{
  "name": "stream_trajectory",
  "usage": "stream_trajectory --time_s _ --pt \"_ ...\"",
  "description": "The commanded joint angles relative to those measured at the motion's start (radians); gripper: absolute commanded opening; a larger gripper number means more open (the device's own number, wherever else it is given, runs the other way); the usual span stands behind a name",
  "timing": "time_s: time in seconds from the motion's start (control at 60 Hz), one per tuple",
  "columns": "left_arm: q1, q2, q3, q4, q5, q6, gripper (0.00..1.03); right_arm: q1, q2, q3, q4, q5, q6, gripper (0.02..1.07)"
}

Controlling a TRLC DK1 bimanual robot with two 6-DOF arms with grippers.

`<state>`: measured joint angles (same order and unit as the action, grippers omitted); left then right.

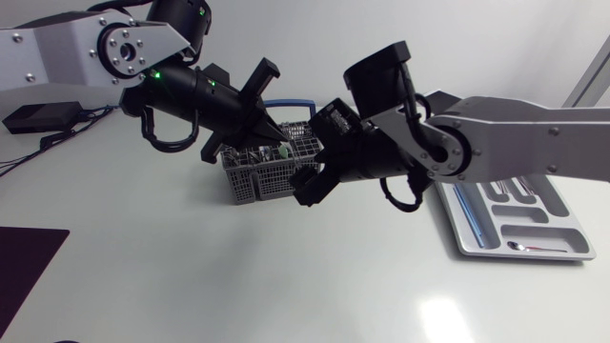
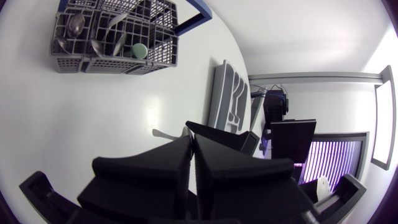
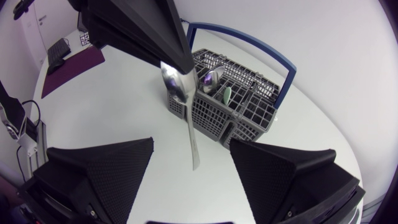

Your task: Unload the cutlery basket into the drawer organizer.

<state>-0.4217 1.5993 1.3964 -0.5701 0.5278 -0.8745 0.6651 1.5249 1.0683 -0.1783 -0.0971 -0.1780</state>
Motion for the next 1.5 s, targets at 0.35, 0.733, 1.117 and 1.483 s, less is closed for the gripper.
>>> stream_trajectory --time_s 0.35,0.733,1.117,1.483 --pt "0.006 0.045 0.047 0.004 0.047 -0.058 0.04 0.027 0.107 0.022 0.134 0.139 -0.089 0.47" --pt "0.015 0.053 0.041 -0.001 0.054 -0.058 0.04 0.027 0.123 0.015 0.186 0.146 -0.098 0.12" --pt "0.024 0.031 0.035 0.001 0.055 -0.060 0.21 0.027 0.115 0.002 0.194 0.165 -0.104 0.08" --pt "0.067 -0.002 0.046 -0.010 0.058 -0.057 0.65 0.002 0.081 -0.018 0.181 0.125 -0.095 0.08"
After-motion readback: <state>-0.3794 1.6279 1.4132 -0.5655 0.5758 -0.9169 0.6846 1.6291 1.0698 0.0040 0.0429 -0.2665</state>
